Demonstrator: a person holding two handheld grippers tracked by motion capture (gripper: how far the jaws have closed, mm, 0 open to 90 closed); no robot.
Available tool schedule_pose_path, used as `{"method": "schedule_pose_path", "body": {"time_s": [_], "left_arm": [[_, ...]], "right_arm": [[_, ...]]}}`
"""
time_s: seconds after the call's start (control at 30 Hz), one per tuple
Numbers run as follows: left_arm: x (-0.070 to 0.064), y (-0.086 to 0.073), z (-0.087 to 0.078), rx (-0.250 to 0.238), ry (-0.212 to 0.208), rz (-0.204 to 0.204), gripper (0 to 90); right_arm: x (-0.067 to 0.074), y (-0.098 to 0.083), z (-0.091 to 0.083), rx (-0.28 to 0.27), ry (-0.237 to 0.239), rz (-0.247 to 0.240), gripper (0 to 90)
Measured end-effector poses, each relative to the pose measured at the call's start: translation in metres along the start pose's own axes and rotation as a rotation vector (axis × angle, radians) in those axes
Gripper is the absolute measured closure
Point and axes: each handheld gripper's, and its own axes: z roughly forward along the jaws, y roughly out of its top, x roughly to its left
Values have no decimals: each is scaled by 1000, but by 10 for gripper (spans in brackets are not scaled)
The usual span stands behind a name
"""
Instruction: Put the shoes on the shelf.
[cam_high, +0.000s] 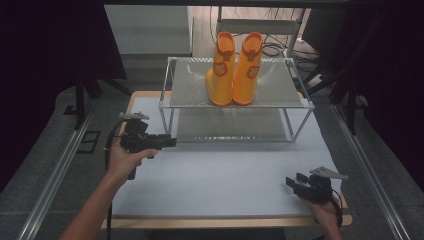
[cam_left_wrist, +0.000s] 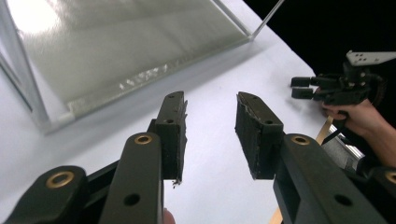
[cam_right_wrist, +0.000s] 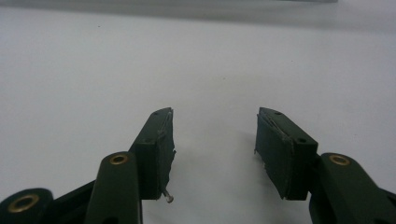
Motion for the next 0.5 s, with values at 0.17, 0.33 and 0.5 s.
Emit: {"method": "schedule_pose_path", "body": {"time_s": [0.17, 0.33, 0.5], "left_arm": [[11, -21, 2, 8, -6, -34, 632], [16, -28, 5, 17, 3, -43, 626], [14, -27, 7, 24, 1, -38, 621]], "right_arm": [[-1, 0, 0, -2, -1, 4, 464], [1, 0, 1, 1, -1, -3, 464], [1, 0, 1, 1, -2, -5, 464]]}}
